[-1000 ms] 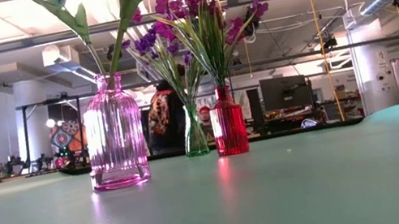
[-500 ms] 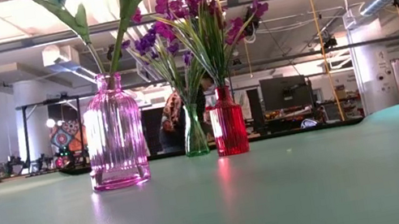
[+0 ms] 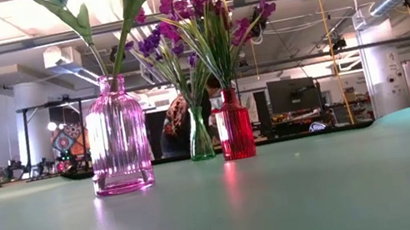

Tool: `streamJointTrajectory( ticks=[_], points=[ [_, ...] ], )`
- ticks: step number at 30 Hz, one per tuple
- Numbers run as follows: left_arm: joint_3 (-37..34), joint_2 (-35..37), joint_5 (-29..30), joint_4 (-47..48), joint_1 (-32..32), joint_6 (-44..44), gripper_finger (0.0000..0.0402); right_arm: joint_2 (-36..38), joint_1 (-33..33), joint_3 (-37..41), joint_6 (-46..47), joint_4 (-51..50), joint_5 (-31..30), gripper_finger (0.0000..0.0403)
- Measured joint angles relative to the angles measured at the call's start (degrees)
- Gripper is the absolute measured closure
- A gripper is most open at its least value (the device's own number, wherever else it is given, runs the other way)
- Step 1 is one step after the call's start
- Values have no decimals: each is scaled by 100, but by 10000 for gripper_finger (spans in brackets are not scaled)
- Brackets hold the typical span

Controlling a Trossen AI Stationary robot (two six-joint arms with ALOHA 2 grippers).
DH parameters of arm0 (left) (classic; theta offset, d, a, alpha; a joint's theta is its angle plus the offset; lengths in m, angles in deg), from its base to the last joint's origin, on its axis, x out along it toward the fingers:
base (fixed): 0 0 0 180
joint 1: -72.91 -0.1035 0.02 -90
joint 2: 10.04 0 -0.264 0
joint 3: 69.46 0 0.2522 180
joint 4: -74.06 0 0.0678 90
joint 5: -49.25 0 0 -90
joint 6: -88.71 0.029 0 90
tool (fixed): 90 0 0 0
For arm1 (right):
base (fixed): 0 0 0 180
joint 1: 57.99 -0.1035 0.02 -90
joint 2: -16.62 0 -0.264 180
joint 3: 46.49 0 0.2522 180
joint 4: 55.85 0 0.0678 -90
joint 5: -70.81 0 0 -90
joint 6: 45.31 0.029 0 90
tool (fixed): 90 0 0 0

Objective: Sort flowers into vase by color
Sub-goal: Put the purple flower into the green vase

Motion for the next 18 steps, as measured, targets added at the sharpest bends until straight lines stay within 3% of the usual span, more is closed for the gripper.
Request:
streamJointTrajectory(
  ticks=[18],
  points=[
    [193, -565, 166, -293, -137, -496, 229, -2, 0, 47, 1, 58, -4, 170]
  ],
)
